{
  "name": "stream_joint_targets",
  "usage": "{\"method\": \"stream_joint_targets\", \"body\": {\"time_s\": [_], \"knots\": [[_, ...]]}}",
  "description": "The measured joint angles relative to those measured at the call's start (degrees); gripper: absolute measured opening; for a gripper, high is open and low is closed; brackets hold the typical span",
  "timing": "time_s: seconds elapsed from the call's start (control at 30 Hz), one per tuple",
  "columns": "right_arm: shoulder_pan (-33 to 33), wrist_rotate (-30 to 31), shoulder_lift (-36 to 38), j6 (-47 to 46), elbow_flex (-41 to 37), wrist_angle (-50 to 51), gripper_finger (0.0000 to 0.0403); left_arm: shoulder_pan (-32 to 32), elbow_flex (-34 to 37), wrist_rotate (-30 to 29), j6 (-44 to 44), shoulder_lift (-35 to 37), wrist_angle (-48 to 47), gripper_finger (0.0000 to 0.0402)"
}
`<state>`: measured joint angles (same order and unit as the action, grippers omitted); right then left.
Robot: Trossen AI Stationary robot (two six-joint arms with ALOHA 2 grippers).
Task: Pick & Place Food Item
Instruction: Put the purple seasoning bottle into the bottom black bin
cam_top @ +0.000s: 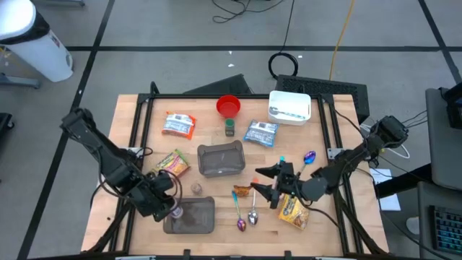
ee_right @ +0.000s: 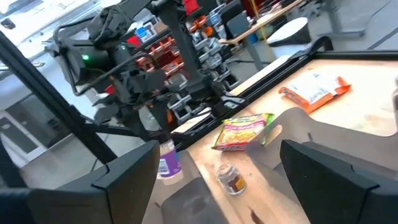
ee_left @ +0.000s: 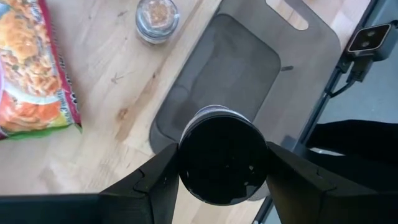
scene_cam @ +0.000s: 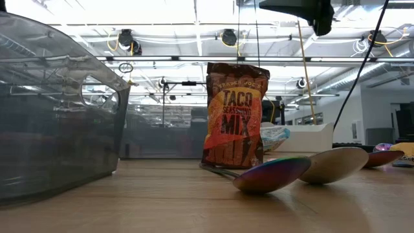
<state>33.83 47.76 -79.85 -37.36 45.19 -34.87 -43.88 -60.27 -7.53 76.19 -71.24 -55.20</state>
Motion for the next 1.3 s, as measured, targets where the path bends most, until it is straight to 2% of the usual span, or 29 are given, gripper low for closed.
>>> {"method": "stream_joint_targets", "body": {"time_s": [0.17, 0.33, 0.6, 1.3], "knots": [[-0.9, -0.3, 0.0, -1.0, 0.0, 1.0, 0.0325, 0.8, -0.1, 0.0, -0.6, -2.1, 2.6, 0.0208], [-0.9, -0.3, 0.0, -1.0, 0.0, 1.4, 0.0325, 1.8, -3.1, -0.2, -3.1, -4.6, 1.0, 0.0208], [-0.9, -1.4, 0.0, -1.0, 0.0, 2.1, 0.0325, 2.8, -9.1, -0.6, -6.0, -10.6, -8.8, 0.0208], [-0.9, -1.5, 0.0, -1.0, 0.0, 2.2, 0.0325, 1.5, -9.3, -1.0, -5.2, -13.8, -8.1, 0.0208]]}}
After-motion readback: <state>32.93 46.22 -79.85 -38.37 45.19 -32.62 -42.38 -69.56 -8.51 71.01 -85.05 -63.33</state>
